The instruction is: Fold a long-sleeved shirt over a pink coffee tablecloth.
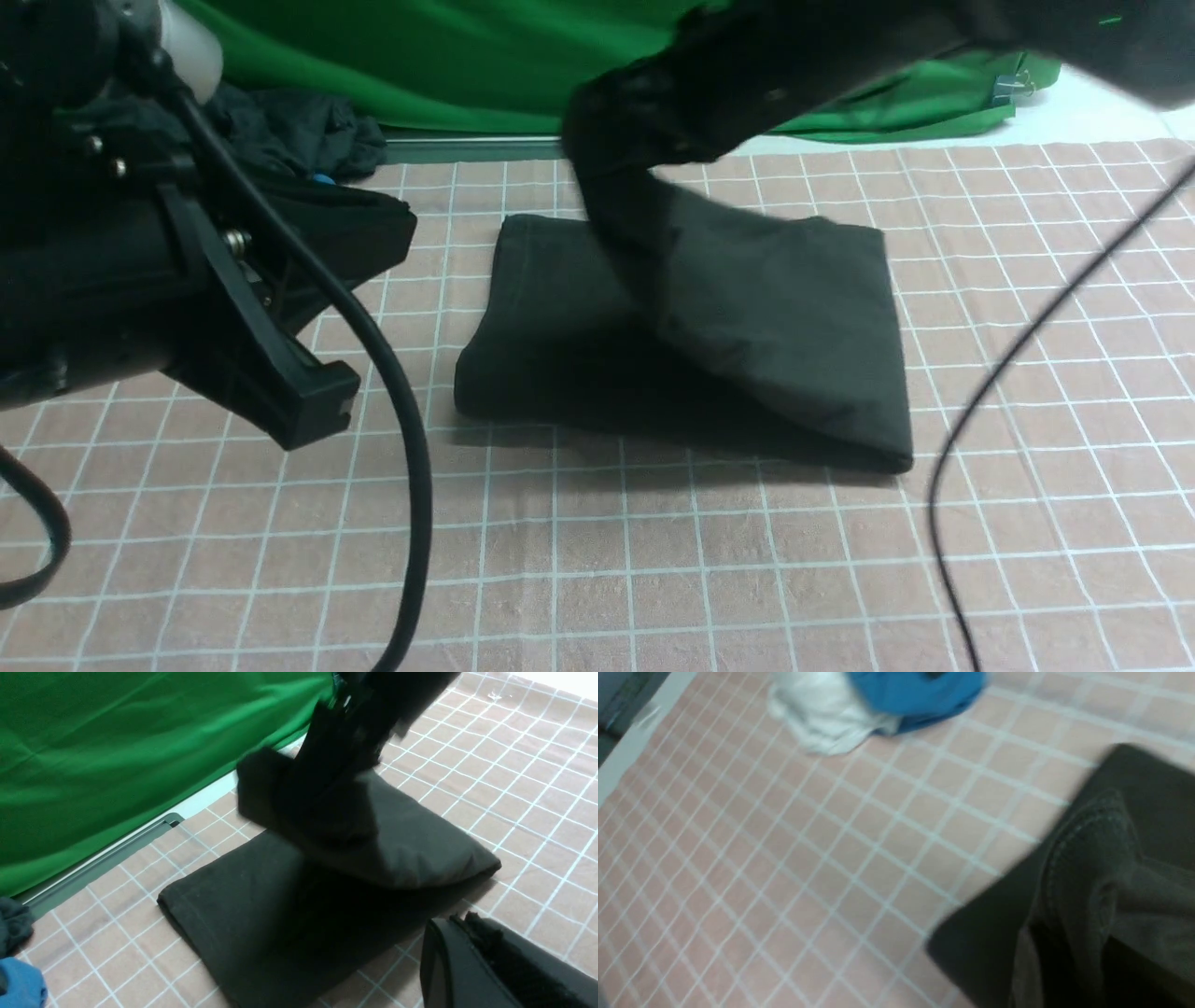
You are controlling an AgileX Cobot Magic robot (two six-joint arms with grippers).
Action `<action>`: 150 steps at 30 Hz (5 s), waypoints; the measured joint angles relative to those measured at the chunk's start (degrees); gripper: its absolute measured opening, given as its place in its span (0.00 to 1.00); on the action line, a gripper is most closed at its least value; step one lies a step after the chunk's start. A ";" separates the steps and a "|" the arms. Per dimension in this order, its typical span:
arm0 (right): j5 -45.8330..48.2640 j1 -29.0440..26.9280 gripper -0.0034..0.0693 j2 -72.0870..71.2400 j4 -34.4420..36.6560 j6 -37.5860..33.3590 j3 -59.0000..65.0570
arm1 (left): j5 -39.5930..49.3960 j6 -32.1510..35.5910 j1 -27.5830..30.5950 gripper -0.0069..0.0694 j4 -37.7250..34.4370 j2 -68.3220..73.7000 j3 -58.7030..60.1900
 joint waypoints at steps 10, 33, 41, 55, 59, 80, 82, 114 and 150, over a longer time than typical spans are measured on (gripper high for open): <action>0.06 4.77 0.14 10.96 0.24 2.99 -9.65 | 0.00 -0.52 0.00 0.11 0.76 0.00 0.00; 15.27 -1.83 0.10 -7.39 -35.57 16.51 1.31 | -9.58 -18.25 0.11 0.11 11.30 12.51 1.65; 2.43 -9.68 0.08 -9.31 -29.96 20.27 20.07 | -11.17 -17.33 6.68 0.11 5.85 38.23 -4.22; -2.39 -10.72 0.15 -1.85 -26.62 17.59 28.21 | -8.67 -12.17 15.17 0.11 5.49 58.24 -12.60; -0.98 -12.31 0.19 -2.28 -27.31 18.12 24.08 | -6.19 -11.75 16.19 0.11 5.67 53.92 -12.81; -8.37 -16.90 0.62 14.90 -26.31 19.01 3.23 | -11.83 -2.59 14.89 0.11 -4.62 -15.65 17.33; -8.65 -16.90 0.53 16.27 -24.08 16.72 1.95 | -11.82 -2.59 14.89 0.11 -4.85 -20.23 19.66; 1.37 -16.85 0.36 -19.96 -33.84 16.02 19.51 | -9.17 2.39 14.89 0.11 -4.56 -38.68 22.51; -24.08 -16.85 0.16 -84.73 -33.94 22.23 81.20 | -16.36 2.63 14.89 0.11 -4.91 -38.74 48.70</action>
